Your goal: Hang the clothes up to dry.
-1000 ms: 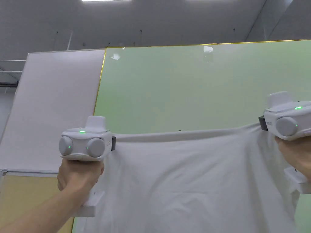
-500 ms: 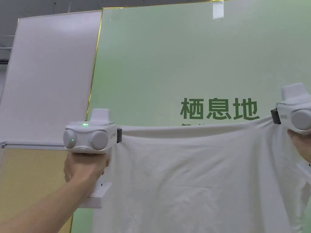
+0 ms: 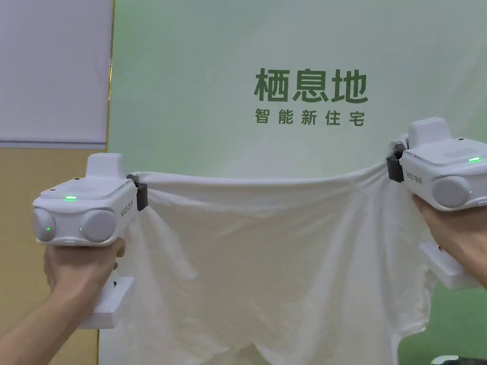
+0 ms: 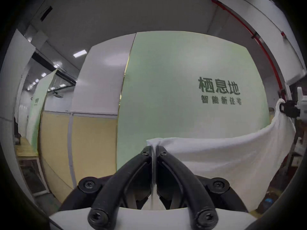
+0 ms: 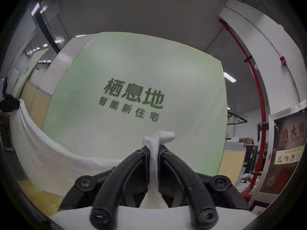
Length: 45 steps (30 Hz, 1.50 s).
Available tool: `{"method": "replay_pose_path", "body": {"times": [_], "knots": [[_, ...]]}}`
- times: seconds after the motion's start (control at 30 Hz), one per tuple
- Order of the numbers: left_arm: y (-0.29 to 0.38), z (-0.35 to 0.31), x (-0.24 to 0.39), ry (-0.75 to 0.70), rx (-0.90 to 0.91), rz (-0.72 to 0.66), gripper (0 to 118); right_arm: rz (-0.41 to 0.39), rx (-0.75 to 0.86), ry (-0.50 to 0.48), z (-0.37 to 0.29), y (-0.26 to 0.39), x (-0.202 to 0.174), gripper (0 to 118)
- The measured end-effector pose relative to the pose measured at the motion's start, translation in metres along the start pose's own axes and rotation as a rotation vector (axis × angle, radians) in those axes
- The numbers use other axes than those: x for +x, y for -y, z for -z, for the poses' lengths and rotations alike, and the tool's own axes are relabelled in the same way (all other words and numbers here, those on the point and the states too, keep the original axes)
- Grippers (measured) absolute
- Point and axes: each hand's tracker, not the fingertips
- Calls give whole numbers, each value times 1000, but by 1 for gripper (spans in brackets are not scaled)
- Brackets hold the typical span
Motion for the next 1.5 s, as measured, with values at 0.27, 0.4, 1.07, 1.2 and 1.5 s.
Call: {"method": "replay_pose_path", "body": {"times": [0.27, 0.4, 1.07, 1.2, 1.5], "knots": [[102, -137, 10, 54, -105, -13, 0, 41, -92, -92, -145, 87, -3, 10], [155, -199, 26, 34, -140, 28, 0, 92, -167, -139, -207, 132, -9, 10], [278, -405, 77, 156, -664, -117, 0, 78, -871, -408, -412, 288, -62, 13], [295, -413, 79, 154, -792, -105, 1, 81, -947, -405, -422, 299, -64, 13], [298, -412, 76, 105, -820, -84, 111, 229, -980, -354, -425, 314, -53, 117]]}}
